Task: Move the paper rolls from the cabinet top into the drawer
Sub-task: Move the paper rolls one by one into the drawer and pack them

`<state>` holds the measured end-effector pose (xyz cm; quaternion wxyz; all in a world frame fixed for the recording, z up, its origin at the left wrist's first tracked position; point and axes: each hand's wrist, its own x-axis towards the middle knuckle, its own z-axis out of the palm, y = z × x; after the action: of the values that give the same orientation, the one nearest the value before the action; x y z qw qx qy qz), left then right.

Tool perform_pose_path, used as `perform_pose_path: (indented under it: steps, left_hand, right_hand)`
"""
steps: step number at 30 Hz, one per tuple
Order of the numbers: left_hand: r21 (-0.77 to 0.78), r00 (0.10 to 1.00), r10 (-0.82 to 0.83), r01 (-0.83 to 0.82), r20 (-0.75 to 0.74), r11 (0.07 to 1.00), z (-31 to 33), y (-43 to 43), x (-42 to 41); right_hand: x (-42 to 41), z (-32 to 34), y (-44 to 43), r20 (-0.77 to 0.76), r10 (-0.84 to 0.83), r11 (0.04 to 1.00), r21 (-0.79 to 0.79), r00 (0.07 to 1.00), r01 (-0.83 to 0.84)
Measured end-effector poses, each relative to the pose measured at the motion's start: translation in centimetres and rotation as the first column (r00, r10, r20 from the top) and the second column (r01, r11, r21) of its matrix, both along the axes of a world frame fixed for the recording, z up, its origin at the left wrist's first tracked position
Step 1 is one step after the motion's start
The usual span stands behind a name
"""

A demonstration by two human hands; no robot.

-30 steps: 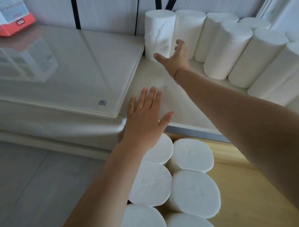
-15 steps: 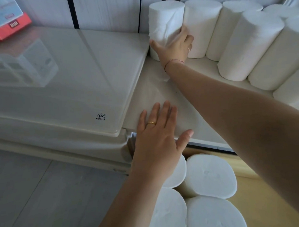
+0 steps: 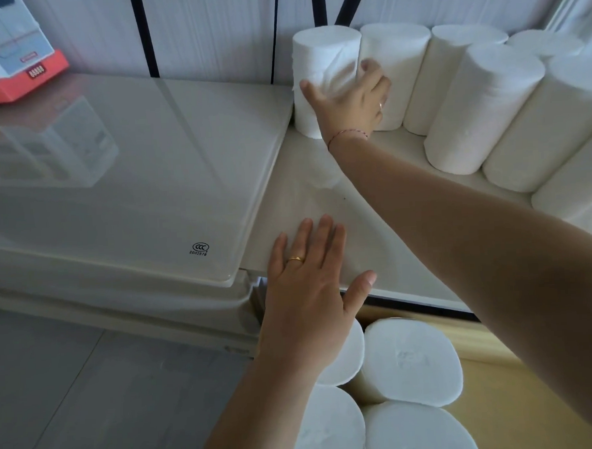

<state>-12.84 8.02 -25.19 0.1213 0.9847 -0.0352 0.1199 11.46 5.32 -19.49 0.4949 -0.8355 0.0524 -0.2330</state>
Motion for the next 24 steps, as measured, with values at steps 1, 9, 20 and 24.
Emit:
perform_pose_path:
  steps: [1,9,20,24]
  left_hand:
    - [-0.004,1.000,-0.001,0.001,-0.001,1.000,0.0,0.0,0.0]
    - [-0.027,1.000,-0.012,0.012,0.006,1.000,0.1,0.1,0.0]
    - [-0.038,1.000,-0.014,0.015,0.013,0.999,-0.3,0.1,0.1]
    - [-0.044,1.000,-0.009,0.010,0.024,0.999,-0.4,0.2,0.2]
  right_hand:
    - [-0.1,0.5,-0.1,0.064,-0.016,1.000,-0.016,0.998,0.017]
    - [1.2,3.4,0.3,0.102,0.090,0.937,-0.346,0.991,-0.049]
    - [1.1,4.1,1.5,0.107,0.143,0.986,-0.106,0.984,-0.132]
    - [1.0,4.9,1.2,0.048,0.117,0.980,-0.167,0.992,-0.107]
